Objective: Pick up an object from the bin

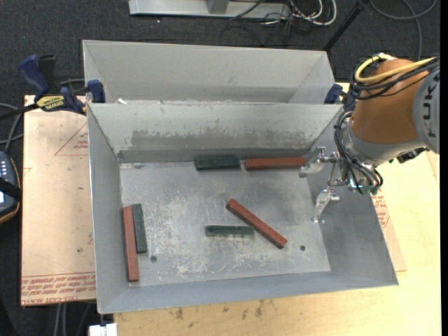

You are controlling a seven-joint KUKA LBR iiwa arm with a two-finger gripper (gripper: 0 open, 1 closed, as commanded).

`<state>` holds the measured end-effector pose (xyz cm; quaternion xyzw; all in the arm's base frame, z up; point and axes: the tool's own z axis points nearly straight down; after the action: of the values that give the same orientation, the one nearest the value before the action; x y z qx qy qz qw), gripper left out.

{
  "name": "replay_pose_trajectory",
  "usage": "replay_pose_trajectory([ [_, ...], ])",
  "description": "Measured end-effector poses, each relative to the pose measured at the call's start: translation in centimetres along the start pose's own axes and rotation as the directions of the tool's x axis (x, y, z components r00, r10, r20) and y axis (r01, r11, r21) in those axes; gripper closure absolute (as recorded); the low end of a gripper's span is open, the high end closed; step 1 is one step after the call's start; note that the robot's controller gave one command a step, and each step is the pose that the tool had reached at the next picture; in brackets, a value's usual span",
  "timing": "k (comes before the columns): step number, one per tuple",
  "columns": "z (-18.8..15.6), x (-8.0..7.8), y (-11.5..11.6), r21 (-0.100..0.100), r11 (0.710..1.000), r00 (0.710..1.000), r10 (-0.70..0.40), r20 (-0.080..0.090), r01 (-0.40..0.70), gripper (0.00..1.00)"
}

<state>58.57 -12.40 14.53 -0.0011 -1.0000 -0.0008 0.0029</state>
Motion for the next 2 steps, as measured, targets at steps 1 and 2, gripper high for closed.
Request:
replay_pose_trajectory([
  [1, -0.4, -0.2, 0.0, 0.001, 1.0, 1.0, -0.002, 0.007, 0.002, 0.0],
  [2, 1.8, 0.6, 1.8, 0.003, 0.998, 0.998, 0.069, 0.016, -0.069, 0.0],
])
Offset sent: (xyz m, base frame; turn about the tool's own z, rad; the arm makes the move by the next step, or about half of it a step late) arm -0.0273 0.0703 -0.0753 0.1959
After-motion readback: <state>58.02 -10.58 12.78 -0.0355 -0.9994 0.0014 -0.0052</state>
